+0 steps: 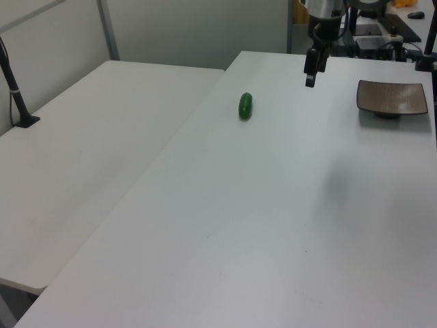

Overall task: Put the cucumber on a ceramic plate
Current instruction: 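Move the open gripper toward the green cucumber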

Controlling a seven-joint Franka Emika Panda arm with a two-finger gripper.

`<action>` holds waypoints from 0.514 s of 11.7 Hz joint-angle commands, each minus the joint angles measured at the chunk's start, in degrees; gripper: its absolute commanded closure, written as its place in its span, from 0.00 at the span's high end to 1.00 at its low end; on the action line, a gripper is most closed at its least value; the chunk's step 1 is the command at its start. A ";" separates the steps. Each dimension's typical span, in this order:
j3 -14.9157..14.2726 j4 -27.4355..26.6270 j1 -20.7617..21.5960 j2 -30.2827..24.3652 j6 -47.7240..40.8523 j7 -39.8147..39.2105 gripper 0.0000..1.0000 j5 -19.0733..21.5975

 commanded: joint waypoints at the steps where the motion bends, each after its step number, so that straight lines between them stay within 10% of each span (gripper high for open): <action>1: 0.67 -0.31 -0.88 -0.27 -1.96 0.92 1.00 -0.16; 6: 0.67 0.04 -1.05 -0.10 -1.44 1.62 1.00 -0.08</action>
